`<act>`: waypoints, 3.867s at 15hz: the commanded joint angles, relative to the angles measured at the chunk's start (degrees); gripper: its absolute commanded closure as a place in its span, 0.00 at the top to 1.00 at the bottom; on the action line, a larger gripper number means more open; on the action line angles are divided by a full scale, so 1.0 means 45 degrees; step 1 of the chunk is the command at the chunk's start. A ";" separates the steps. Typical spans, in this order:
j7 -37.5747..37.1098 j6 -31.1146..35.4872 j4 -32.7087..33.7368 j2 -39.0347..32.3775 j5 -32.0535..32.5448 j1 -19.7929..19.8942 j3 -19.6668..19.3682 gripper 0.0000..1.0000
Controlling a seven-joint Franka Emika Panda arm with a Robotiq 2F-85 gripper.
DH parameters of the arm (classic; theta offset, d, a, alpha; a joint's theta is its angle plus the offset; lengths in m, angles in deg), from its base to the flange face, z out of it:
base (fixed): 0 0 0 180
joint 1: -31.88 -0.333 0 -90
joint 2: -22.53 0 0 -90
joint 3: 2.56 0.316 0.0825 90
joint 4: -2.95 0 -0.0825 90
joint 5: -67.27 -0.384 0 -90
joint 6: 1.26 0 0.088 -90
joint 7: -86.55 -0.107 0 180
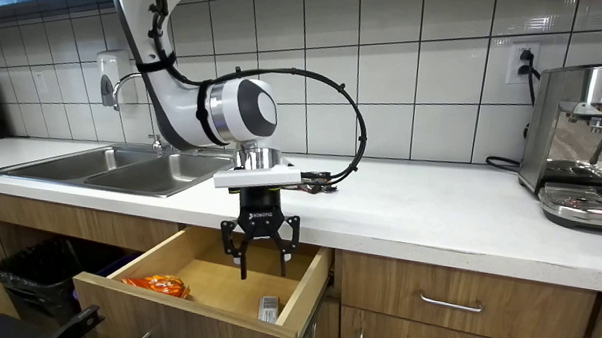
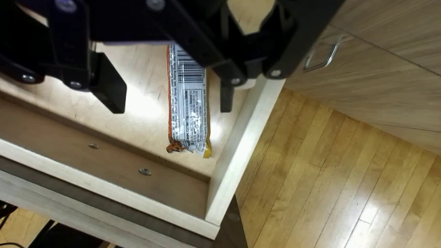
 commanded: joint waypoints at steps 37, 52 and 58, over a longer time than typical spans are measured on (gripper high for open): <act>0.1537 -0.1063 0.2539 0.1757 0.0317 0.0030 0.0281 1.00; 0.4174 -0.2002 0.4894 0.0376 0.0378 -0.0114 0.0867 1.00; 0.5051 -0.2333 0.5816 -0.0268 0.0459 -0.0252 0.1020 1.00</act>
